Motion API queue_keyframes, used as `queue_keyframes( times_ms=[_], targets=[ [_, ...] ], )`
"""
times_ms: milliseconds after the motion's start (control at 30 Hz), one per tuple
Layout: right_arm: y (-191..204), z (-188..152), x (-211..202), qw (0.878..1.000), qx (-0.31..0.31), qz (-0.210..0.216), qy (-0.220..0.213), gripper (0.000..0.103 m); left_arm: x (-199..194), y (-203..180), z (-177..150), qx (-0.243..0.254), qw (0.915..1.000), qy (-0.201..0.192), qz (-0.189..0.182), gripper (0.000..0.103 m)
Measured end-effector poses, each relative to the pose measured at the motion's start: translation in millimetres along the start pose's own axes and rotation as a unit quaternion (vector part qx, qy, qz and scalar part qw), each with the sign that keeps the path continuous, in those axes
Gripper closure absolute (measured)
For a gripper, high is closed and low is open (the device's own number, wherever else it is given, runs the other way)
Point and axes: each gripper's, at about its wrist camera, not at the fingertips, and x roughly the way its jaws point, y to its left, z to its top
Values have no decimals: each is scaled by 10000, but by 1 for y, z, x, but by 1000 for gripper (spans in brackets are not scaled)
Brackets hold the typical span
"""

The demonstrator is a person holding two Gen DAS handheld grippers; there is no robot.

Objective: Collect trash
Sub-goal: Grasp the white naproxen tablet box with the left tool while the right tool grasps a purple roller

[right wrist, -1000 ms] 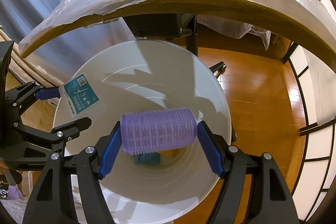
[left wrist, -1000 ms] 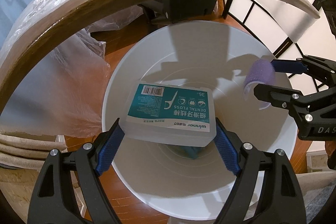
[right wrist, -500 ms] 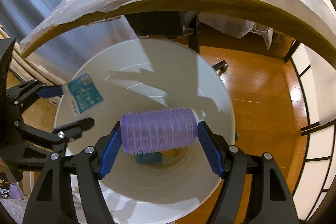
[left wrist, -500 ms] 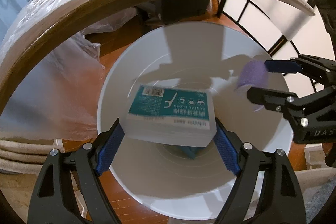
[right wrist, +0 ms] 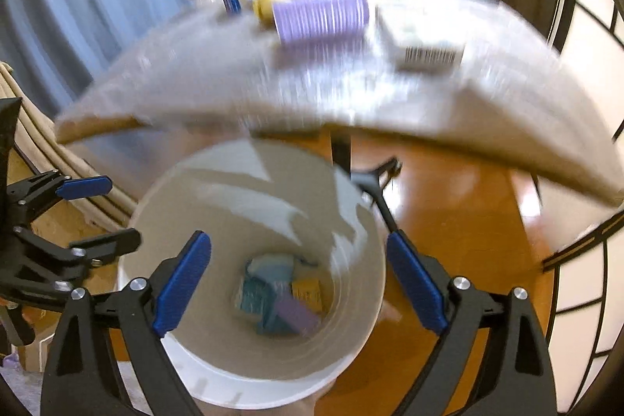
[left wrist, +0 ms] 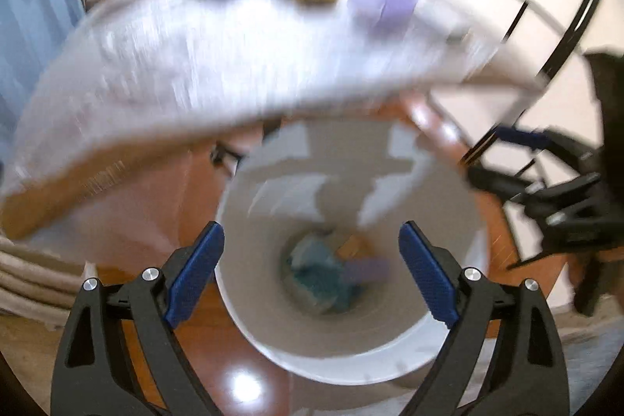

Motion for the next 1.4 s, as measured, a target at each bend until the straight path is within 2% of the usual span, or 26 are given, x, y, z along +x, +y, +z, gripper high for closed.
queue_keyframes(
  times_ms=[67,100,167,233,433,733,867,1033,1167,1400],
  targets=[
    [2,11,-13,9996,-53,-4,-274,6,-28,4,18,37,9989,-476,20,9],
    [3,18,-18,9991,-107,-38,-408,5,-38,5,27,45,9978,-655,91,1],
    [8,31,-22,9978,-221,-131,-609,5,-54,11,45,-2,9942,-1038,281,1],
    [11,48,-21,9962,-294,-229,-782,5,-58,25,66,-121,9918,-1235,301,1],
    [17,86,6,9959,-276,-333,-793,5,-33,69,121,-419,9912,-1056,677,1],
    [16,117,60,9957,-294,-695,-529,5,19,117,190,-802,9925,-748,547,1],
    [18,123,74,9958,-233,-750,-467,5,47,127,219,-735,9933,-668,598,1],
    [23,130,86,9955,-231,-818,-428,5,75,137,244,-727,9929,-618,717,1],
    [25,133,91,9963,-153,-755,-385,5,99,147,262,-867,9938,-461,523,1],
    [31,135,95,9968,-63,-682,-416,5,126,153,270,-781,9951,-223,557,1]
  ],
)
